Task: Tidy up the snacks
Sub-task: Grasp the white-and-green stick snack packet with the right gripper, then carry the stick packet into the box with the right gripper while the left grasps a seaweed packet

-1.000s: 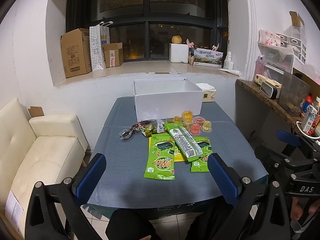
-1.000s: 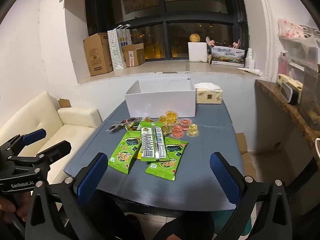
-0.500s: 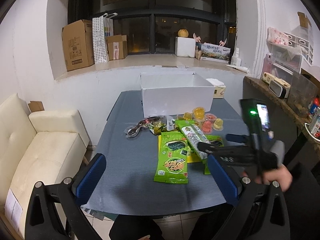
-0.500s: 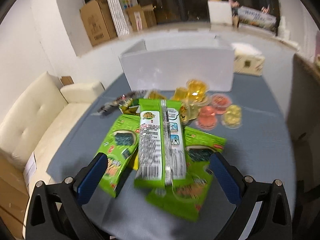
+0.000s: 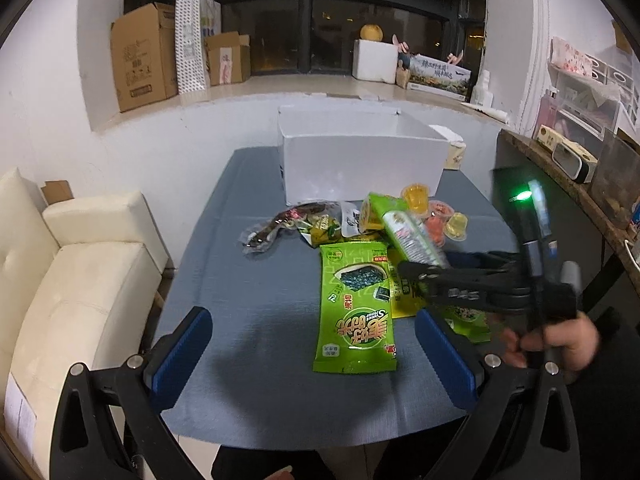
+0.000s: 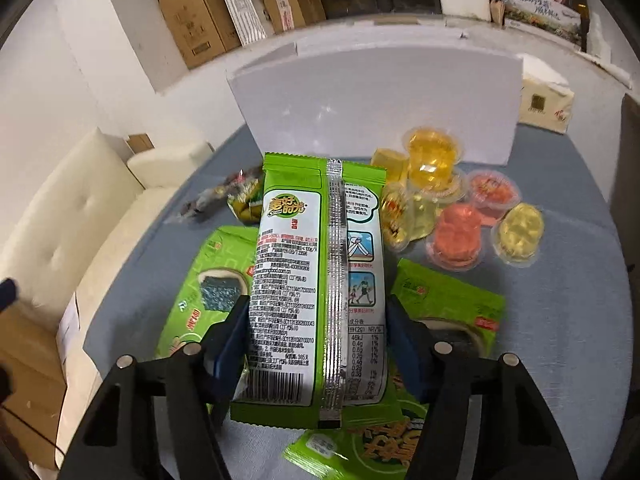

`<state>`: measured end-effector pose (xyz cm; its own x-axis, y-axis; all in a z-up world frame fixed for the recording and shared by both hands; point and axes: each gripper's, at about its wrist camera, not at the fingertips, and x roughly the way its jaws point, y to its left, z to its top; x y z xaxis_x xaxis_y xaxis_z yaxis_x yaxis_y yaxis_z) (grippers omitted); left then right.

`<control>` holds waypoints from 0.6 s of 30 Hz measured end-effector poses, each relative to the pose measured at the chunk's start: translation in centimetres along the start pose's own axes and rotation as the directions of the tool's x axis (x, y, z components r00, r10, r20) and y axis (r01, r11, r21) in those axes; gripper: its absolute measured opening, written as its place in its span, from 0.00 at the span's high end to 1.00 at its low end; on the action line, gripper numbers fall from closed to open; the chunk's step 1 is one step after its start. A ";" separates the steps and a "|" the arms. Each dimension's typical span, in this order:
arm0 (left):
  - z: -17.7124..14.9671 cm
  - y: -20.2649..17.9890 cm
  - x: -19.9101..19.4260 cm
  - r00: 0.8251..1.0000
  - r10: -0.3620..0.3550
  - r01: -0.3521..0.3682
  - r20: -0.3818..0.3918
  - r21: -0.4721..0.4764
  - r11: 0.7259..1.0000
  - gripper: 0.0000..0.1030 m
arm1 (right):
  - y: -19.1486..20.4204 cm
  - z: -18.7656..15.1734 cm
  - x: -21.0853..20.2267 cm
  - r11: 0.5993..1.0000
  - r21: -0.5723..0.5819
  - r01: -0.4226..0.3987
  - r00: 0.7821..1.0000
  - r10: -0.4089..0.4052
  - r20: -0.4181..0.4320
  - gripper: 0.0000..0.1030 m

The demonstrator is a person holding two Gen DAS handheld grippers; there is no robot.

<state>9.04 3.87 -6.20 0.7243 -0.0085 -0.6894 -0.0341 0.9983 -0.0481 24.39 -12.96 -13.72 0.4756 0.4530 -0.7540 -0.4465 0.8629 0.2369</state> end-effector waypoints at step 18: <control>0.0 -4.2 13.1 0.987 -0.022 0.035 -0.159 0.080 0.996 0.00 | -2.3 -1.9 -12.9 0.996 0.087 0.035 0.976 -0.052 0.211 0.33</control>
<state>18.72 -0.38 -15.02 0.6058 -0.0397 -0.7946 0.0465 0.9988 -0.0145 17.81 -21.21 -5.72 0.6474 0.4444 -0.6192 -0.3624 0.8942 0.2629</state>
